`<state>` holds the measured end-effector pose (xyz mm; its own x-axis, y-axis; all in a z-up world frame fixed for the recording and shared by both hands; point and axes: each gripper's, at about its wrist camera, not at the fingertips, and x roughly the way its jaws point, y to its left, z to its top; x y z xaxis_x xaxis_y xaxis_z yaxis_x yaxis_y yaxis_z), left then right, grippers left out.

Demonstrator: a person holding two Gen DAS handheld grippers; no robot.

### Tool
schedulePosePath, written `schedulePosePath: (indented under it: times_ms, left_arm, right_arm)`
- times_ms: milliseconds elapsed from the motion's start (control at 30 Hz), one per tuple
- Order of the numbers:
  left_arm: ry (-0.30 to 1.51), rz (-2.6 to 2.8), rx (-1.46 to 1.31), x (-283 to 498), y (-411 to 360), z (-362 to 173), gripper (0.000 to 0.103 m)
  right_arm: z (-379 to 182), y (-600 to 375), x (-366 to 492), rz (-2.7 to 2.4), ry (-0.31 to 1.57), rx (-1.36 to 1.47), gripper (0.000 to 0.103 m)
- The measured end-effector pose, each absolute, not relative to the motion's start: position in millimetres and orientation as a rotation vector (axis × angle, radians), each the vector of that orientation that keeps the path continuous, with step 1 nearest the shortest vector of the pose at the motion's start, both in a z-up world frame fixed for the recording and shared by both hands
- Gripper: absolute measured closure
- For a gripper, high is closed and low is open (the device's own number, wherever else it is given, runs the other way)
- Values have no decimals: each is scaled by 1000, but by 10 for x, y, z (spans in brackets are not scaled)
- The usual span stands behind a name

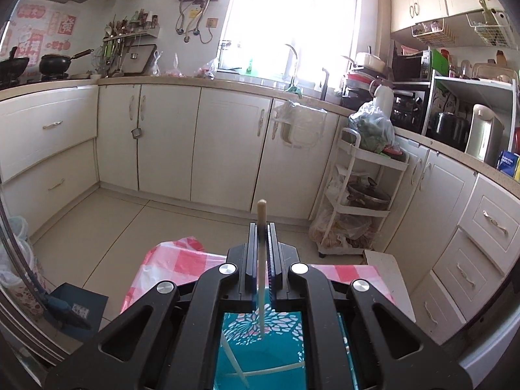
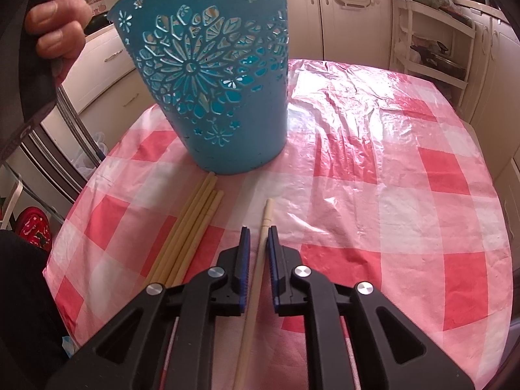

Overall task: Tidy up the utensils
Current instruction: 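Carry the chopstick over the basket and release it with the left tool, then close the right tool on a single chopstick beside the basket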

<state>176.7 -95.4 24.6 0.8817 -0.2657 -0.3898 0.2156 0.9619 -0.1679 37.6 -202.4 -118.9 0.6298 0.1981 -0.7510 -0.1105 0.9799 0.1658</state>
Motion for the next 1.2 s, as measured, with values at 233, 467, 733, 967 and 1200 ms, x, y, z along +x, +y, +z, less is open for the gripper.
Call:
schedulePosePath:
  times_ms: [233,467,733,967,1200]
  left_arm:
    - [497,-238,-79,1544,-800,121,63]
    - [424,-133,-141,1020,-211,192,31]
    - [516,-76,-260,1033,298,-97,24]
    - [535,-81,-285,1098,388,-165,23]
    - [583,-89,-288,1173,344,-258,22]
  right_arm:
    - [-1192,-2055,382,196,873,136,88]
    - [-1191,-2110,324,216,880,182,81]
    - [-1182,-1993,331,160,883,101,83]
    - [-1192,-1994,315,107,881,66,98]
    - [-1177,-1960,315,93,892,51,98]
